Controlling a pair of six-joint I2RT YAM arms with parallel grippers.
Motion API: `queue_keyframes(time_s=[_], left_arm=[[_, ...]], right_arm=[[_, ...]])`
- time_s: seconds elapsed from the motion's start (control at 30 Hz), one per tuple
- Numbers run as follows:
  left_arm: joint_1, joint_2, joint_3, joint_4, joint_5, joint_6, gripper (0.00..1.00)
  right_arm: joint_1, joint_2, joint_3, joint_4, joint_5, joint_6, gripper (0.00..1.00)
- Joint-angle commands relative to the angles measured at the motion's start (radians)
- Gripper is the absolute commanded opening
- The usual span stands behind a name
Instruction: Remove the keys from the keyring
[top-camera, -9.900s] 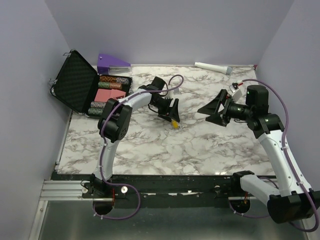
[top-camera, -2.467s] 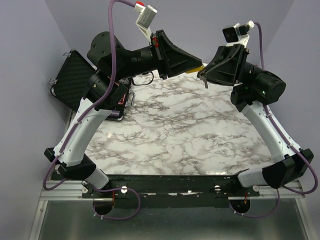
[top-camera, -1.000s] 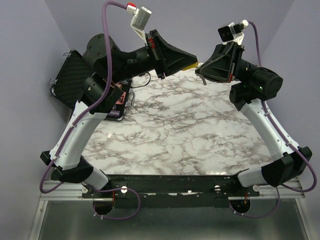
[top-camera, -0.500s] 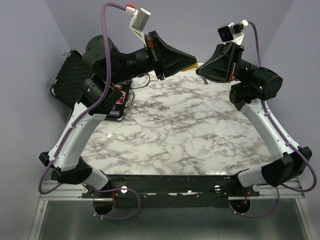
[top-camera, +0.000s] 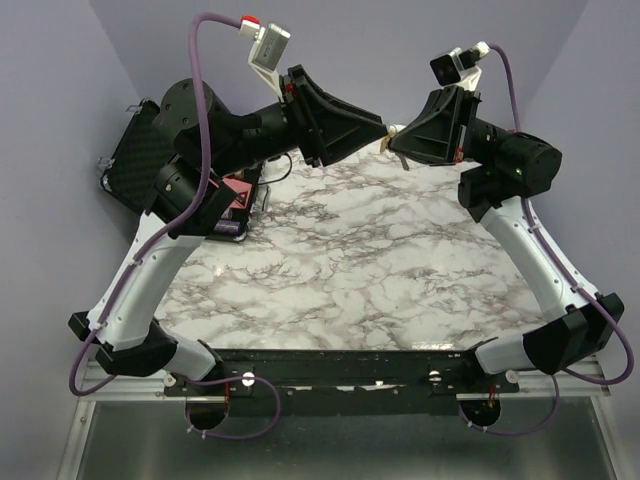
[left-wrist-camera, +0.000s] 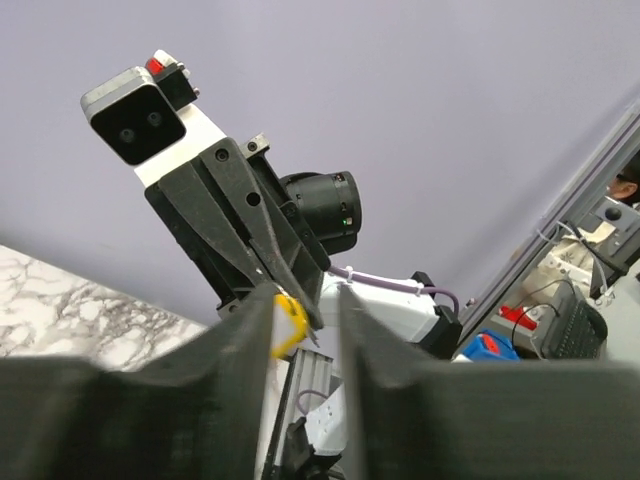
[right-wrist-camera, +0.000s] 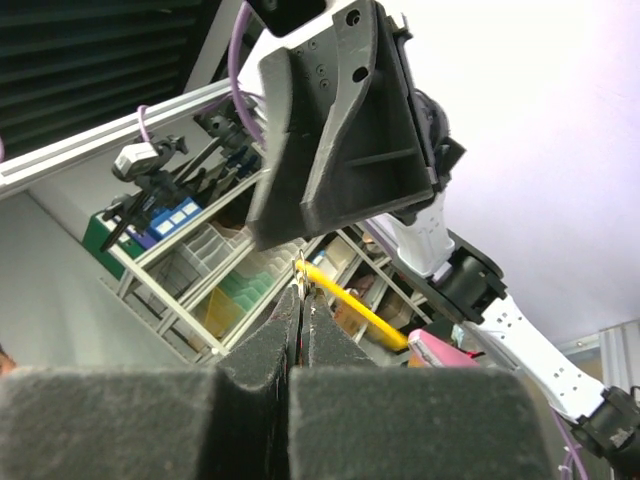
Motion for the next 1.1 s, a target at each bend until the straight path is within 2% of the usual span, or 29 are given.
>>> queue_keyframes(time_s=[0.0, 0.07, 0.33, 0.53, 0.67, 0.8, 0.93, 1.07], left_arm=[[-0.001, -0.072, -0.022, -0.016, 0.027, 0.023, 0.53], [-0.001, -0.095, -0.029, -0.078, 0.022, 0.054, 0.66], [-0.001, -0.259, -0.081, -0.333, -0.117, 0.212, 0.81], [-0.001, -0.294, -0.024, -0.528, -0.191, 0.293, 0.82], [-0.001, -0.301, -0.012, -0.681, -0.303, 0.307, 0.81], [-0.003, -0.331, -0.082, -0.735, -0.314, 0.301, 0.80], [-0.001, -0.394, -0.194, -0.726, -0.312, 0.269, 0.80], [0.000, -0.463, -0.275, -0.734, -0.283, 0.246, 0.75]], right_arm=[[0.005, -0.038, 0.001, -0.143, -0.078, -0.132, 0.01], [0.004, -0.056, 0.018, -0.273, -0.120, -0.238, 0.01], [0.039, -0.090, 0.177, -1.008, -0.192, -0.818, 0.01], [0.131, -0.008, 0.395, -1.535, -0.160, -1.177, 0.01], [0.205, 0.088, 0.565, -1.905, -0.004, -1.396, 0.01], [0.342, 0.106, 0.547, -1.998, 0.124, -1.492, 0.01], [0.516, 0.186, 0.627, -2.178, 0.302, -1.598, 0.01], [0.571, 0.197, 0.633, -2.197, 0.327, -1.602, 0.01]])
